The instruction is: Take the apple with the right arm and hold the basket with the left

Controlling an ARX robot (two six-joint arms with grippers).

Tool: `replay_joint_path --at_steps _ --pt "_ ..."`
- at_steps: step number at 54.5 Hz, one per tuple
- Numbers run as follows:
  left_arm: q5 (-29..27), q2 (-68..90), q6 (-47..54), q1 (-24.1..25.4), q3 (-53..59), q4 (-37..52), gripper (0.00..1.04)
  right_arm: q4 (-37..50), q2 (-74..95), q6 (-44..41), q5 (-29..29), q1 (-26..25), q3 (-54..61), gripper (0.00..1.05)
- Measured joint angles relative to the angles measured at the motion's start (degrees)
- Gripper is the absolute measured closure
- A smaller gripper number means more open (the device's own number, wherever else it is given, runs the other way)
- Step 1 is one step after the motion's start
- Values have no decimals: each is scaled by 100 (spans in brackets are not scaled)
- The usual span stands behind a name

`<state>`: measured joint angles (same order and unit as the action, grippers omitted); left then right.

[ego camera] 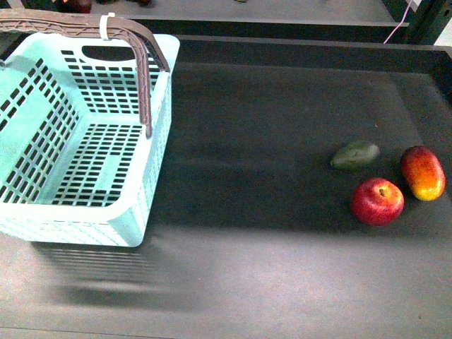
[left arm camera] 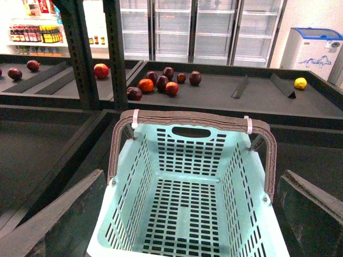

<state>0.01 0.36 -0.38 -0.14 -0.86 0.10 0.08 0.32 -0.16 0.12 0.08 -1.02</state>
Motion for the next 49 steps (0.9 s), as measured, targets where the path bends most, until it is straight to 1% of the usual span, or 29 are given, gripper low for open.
replay_joint_path --at_steps 49 --pt "-2 0 -2 -2 0 0 7 0 0 0 0 0 0 9"
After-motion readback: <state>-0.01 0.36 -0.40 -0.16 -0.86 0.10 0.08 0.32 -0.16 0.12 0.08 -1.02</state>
